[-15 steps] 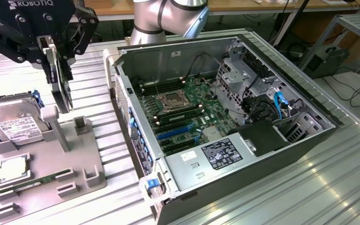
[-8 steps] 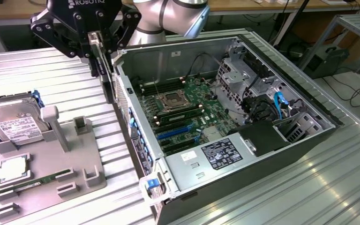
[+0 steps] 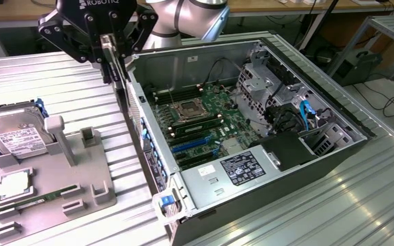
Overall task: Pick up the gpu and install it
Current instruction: 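Pick up the gpu and move the gpu toward the slot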
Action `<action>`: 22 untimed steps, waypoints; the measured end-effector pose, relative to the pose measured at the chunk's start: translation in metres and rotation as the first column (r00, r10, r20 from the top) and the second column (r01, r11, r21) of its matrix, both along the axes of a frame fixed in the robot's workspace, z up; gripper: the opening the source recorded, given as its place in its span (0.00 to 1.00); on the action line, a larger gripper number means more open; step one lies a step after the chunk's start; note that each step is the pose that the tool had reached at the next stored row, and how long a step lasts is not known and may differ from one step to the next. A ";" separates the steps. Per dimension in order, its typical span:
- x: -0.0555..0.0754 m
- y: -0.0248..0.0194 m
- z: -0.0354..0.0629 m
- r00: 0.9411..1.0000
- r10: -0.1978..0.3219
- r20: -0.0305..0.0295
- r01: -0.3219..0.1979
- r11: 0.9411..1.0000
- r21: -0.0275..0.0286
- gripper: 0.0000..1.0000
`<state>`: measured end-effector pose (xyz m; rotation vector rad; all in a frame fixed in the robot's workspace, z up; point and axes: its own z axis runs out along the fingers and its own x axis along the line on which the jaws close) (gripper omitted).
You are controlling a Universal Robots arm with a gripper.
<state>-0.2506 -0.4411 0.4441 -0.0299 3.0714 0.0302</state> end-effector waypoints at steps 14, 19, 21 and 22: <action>0.011 0.0000 0.0000 1.000 0.000 0.003 0.000 1.000 0.000 0.28; 0.015 0.0000 0.0000 1.000 0.000 0.004 0.000 1.000 0.000 0.28; 0.017 0.0000 0.0000 1.000 0.000 0.004 0.000 1.000 0.000 0.28; 0.018 0.0000 0.0000 1.000 0.000 0.004 0.000 1.000 0.000 0.28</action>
